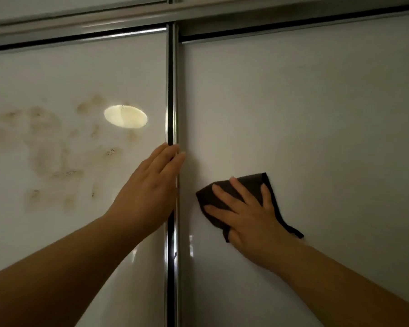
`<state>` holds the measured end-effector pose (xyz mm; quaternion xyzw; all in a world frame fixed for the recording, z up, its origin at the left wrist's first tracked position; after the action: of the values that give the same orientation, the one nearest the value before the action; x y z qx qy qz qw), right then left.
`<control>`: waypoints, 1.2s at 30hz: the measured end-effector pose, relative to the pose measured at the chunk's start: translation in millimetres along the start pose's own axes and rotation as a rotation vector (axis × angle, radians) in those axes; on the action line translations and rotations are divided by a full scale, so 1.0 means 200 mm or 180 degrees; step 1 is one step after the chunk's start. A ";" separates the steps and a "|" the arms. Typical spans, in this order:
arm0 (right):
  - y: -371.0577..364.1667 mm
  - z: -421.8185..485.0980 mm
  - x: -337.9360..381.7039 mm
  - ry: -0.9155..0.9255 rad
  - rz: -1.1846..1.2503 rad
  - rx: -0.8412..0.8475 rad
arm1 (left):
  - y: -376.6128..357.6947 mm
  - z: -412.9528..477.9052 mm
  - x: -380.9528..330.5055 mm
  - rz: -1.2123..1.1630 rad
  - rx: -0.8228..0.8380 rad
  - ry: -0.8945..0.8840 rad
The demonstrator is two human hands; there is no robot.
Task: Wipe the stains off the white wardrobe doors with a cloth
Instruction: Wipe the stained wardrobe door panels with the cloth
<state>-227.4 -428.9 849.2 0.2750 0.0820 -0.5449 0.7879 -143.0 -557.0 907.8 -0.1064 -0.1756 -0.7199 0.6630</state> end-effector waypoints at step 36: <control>0.10 0.41 -0.07 -0.0906 0.0379 -0.0135 | -0.06 0.01 0.22 0.0267 -0.0035 -0.0123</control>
<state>-228.3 -454.8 931.5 0.1827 -0.0353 -0.5288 0.8281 -160.1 -595.9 924.6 -0.1313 -0.1797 -0.6903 0.6885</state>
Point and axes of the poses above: each hand's wrist, its own z-axis towards the middle knuckle, its own y-axis out of the back of the hand, x = y × z, the point moved 9 cm from there along z, towards the middle knuckle, and after that the axes turned 2 degrees about z, right-handed, at the moved point
